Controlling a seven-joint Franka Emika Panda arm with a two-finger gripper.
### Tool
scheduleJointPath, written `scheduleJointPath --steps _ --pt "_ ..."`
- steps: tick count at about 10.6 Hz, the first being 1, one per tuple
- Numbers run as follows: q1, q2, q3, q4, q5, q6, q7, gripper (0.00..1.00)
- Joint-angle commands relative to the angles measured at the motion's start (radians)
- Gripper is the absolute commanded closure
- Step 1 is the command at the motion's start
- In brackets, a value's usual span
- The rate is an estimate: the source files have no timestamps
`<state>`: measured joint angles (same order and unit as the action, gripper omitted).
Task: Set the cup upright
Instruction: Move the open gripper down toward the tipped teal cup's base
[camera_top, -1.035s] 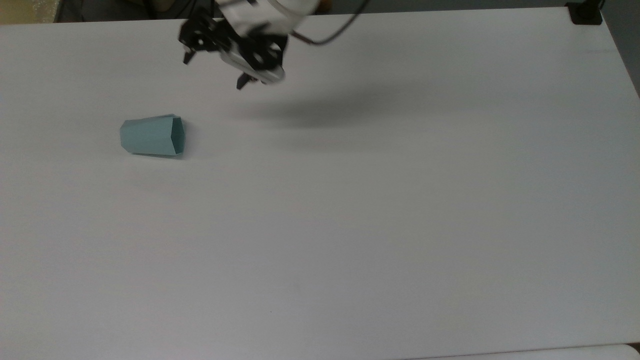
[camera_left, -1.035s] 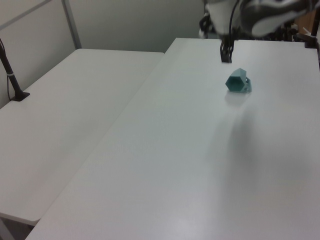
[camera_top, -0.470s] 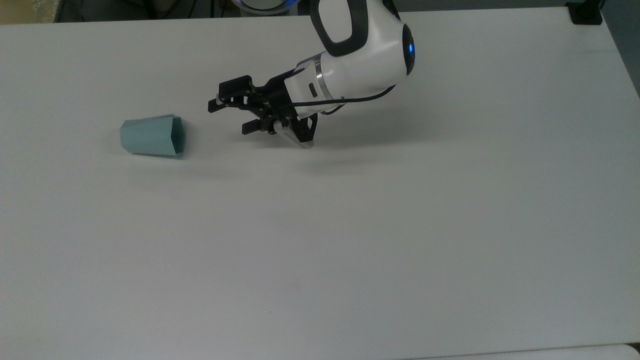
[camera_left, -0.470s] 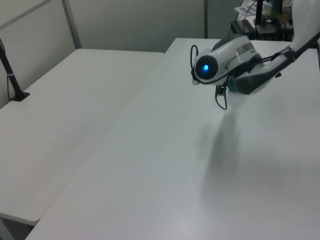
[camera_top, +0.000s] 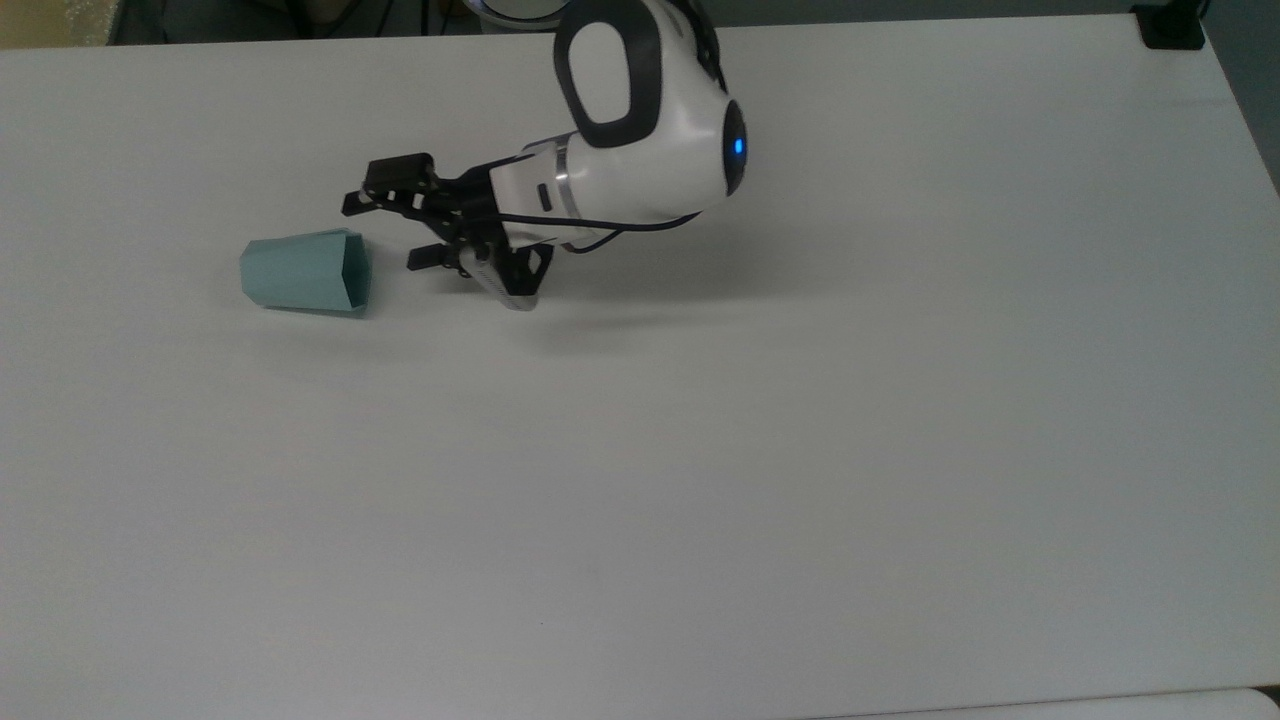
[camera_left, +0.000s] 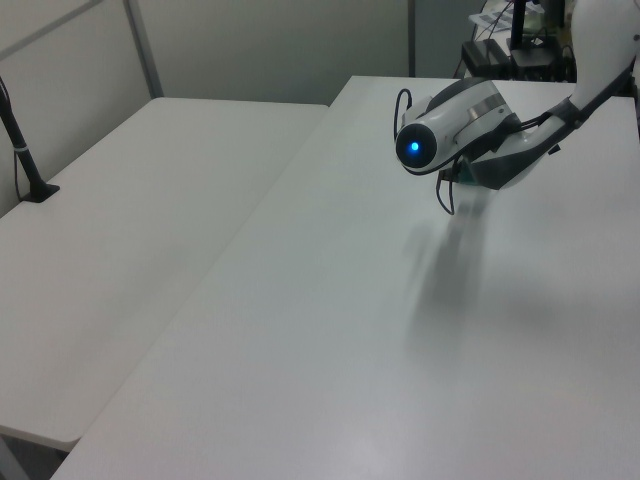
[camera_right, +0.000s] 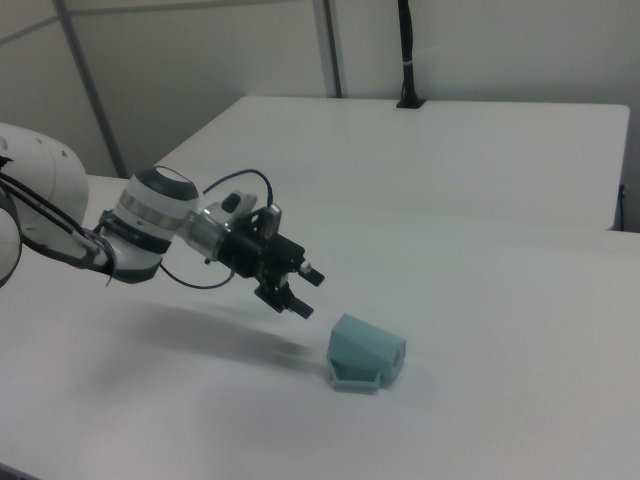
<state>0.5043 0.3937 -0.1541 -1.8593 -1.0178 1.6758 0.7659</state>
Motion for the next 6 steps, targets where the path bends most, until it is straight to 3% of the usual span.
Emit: scheduleJointPath --steps 1,6 --pt "-0.056 -0.041 0.005 -0.083 -0.039 0.07 0.078 0.0" --pt "-0.128 -0.029 0.005 -0.092 -0.045 0.136 0.07 0.01"
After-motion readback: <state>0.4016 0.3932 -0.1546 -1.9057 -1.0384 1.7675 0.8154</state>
